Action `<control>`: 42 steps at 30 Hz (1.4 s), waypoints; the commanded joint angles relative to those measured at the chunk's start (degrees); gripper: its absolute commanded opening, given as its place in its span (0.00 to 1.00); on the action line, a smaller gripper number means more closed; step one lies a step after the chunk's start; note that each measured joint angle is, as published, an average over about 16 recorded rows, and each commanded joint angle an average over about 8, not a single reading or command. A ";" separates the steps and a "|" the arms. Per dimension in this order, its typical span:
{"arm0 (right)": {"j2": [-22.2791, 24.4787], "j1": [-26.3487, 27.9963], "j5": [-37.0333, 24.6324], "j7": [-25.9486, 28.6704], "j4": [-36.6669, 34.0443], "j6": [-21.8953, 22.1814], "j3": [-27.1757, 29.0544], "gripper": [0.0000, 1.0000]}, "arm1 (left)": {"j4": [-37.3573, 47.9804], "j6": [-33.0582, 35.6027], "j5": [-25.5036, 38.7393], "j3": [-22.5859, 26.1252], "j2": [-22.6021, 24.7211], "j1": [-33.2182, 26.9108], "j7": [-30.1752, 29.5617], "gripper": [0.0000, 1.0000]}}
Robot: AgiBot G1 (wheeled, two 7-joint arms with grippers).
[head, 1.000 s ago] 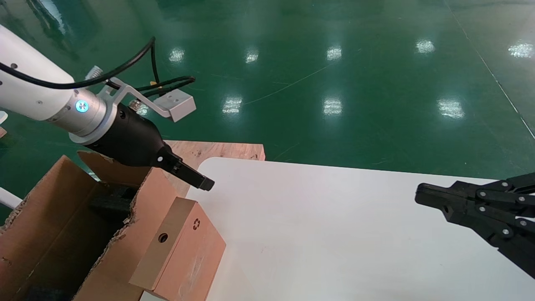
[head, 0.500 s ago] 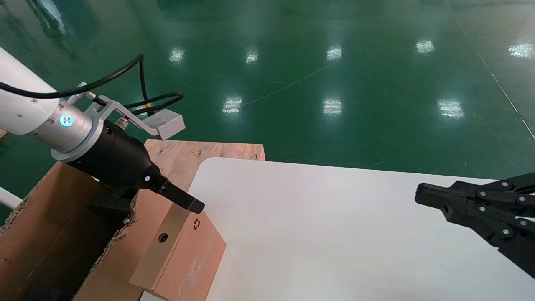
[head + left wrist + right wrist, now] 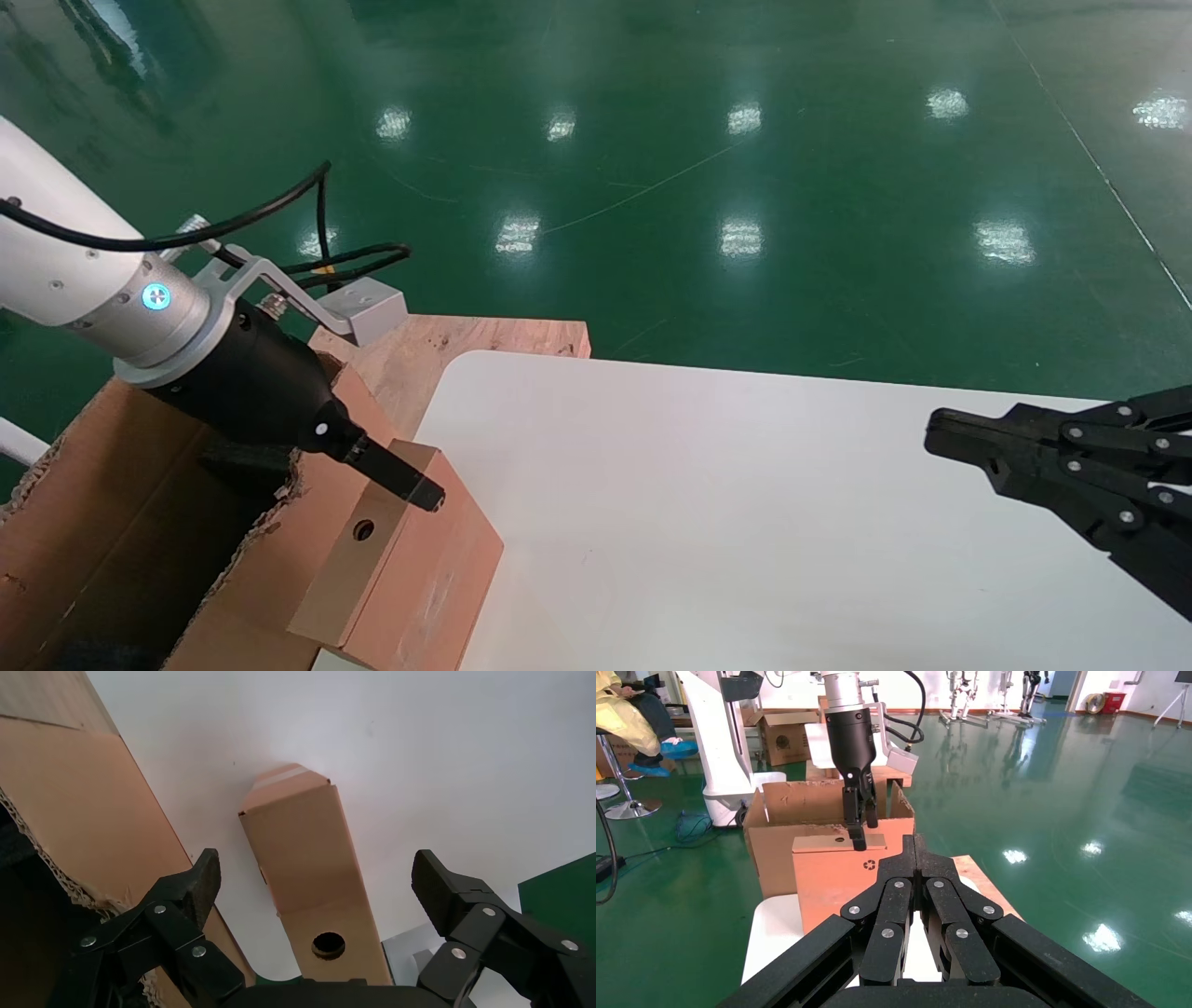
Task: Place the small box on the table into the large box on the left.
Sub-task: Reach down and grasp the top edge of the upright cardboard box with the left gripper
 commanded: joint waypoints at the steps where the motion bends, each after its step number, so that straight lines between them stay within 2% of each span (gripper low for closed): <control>1: 0.00 0.00 0.00 0.00 0.00 0.00 0.00 0.00 | -0.02 -0.14 -0.27 0.82 -0.03 -0.28 -0.16 1.00; 18: 0.00 0.00 0.01 0.00 0.00 0.00 -0.01 0.00 | -0.11 -2.31 -2.65 4.14 -2.02 1.75 0.66 1.00; 42: 0.01 -0.01 0.02 -0.01 -0.01 0.02 -0.01 0.00 | 1.24 -2.74 -3.22 5.18 -1.77 1.90 1.52 1.00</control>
